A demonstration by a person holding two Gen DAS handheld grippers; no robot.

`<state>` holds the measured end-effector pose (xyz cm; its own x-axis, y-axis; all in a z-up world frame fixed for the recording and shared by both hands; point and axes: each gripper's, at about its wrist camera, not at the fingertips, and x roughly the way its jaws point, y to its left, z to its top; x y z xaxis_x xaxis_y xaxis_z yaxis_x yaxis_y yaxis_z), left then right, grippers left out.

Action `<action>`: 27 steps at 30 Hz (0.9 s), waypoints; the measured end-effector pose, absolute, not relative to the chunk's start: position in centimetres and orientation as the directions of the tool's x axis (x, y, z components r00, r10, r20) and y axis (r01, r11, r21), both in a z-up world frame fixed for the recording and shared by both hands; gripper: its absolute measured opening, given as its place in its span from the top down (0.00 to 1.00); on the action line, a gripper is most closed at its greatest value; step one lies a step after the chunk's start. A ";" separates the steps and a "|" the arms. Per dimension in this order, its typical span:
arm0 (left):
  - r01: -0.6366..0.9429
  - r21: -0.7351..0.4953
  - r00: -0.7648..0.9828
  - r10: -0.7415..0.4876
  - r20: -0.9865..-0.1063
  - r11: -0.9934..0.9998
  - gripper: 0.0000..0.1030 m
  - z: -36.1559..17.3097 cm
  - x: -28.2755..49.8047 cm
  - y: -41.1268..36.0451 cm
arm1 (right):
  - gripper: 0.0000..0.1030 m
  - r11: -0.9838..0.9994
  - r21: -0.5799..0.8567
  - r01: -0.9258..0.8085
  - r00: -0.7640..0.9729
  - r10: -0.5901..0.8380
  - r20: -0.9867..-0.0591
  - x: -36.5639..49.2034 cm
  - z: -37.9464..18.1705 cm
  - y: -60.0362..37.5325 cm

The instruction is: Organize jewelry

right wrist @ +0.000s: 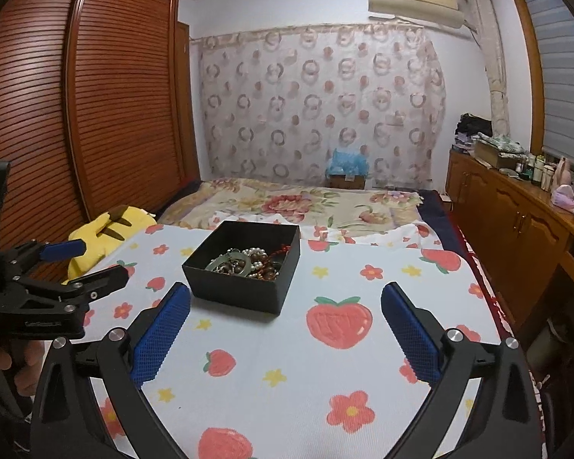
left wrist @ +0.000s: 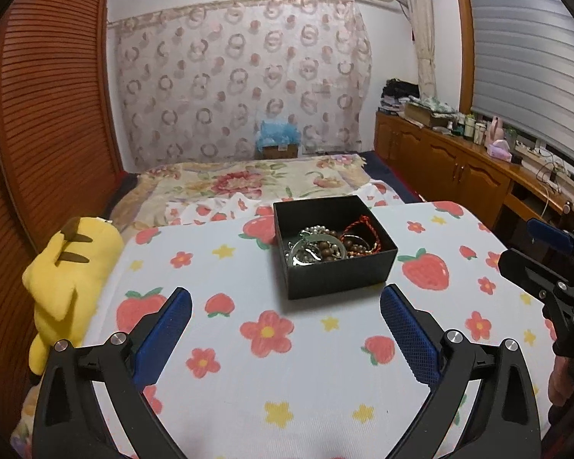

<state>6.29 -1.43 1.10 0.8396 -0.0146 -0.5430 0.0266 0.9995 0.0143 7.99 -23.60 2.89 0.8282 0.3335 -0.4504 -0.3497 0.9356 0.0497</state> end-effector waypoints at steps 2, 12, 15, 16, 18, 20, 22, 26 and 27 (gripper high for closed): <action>0.024 0.016 0.840 -0.012 -0.543 1.000 0.07 1.1 6.0 -1.4 | 0.02 0.937 0.058 -0.346 0.830 0.334 -0.447 7.5 2.9 -23.8; 0.019 0.009 0.845 -0.012 -0.535 1.000 0.07 1.4 4.8 -1.2 | 0.02 0.938 0.068 -0.341 0.833 0.335 -0.441 7.1 2.9 -24.0; 0.020 0.007 0.845 -0.013 -0.535 1.000 0.07 1.4 4.8 -1.2 | 0.02 0.939 0.071 -0.337 0.833 0.332 -0.442 6.9 2.8 -24.0; 0.022 0.006 0.845 -0.015 -0.535 1.000 0.07 1.4 4.7 -1.2 | 0.02 0.940 0.071 -0.334 0.833 0.330 -0.444 6.9 2.8 -24.1; 0.025 0.008 0.845 -0.017 -0.534 1.000 0.08 1.4 4.6 -1.3 | 0.02 0.941 0.070 -0.332 0.834 0.327 -0.445 6.8 2.7 -24.0; 0.028 0.008 0.846 -0.020 -0.532 1.000 0.07 1.5 4.4 -1.3 | 0.02 0.941 0.068 -0.331 0.835 0.325 -0.445 6.7 2.7 -24.0; 0.028 0.007 0.846 -0.019 -0.532 1.000 0.08 1.6 4.5 -1.3 | 0.02 0.942 0.066 -0.330 0.836 0.324 -0.443 6.7 2.7 -24.0; 0.028 0.008 0.847 -0.019 -0.532 1.000 0.08 1.6 4.5 -1.4 | 0.02 0.942 0.067 -0.329 0.836 0.324 -0.444 6.7 2.6 -24.0; 0.028 0.009 0.847 -0.019 -0.531 1.000 0.08 1.6 4.4 -1.4 | 0.02 0.942 0.068 -0.329 0.836 0.324 -0.444 6.7 2.6 -24.1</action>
